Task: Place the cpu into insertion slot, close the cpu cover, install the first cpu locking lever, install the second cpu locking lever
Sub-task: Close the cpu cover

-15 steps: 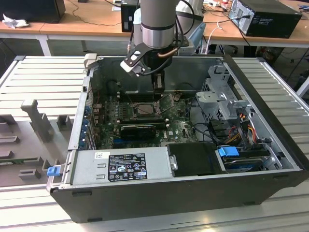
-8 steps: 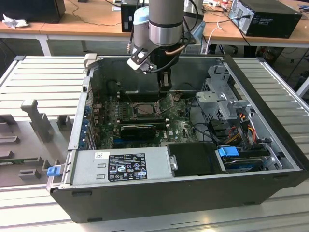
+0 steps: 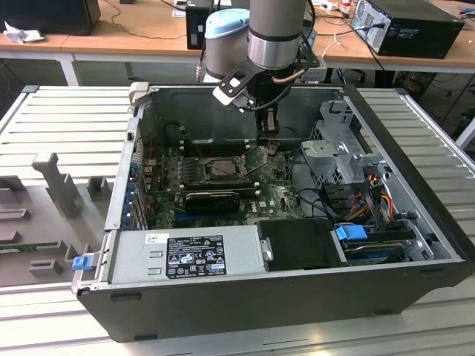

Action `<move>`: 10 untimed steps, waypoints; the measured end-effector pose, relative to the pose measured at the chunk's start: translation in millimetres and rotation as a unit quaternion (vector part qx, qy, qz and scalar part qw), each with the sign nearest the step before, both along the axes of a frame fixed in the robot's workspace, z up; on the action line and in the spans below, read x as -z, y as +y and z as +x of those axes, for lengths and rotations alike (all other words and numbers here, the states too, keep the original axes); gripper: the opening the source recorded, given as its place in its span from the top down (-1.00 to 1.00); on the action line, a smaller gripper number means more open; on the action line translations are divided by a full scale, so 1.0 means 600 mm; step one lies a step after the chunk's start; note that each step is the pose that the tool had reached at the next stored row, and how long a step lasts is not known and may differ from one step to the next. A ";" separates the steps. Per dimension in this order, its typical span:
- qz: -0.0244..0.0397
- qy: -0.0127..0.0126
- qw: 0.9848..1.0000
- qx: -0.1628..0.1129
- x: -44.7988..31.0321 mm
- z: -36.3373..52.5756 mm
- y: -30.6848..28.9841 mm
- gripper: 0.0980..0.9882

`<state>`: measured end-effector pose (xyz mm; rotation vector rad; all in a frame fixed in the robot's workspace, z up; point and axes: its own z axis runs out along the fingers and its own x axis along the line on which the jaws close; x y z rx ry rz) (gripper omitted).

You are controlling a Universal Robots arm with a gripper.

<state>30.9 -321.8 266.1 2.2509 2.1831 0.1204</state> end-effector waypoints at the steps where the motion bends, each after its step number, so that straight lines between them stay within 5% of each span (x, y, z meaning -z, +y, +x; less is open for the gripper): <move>1: -0.002 0.000 1.000 0.000 0.000 0.002 0.0000 0.98; 5: -0.002 0.000 1.000 -0.002 0.002 0.016 -0.0001 0.98; 10: -0.002 0.006 0.999 -0.035 0.013 0.037 -0.0002 0.98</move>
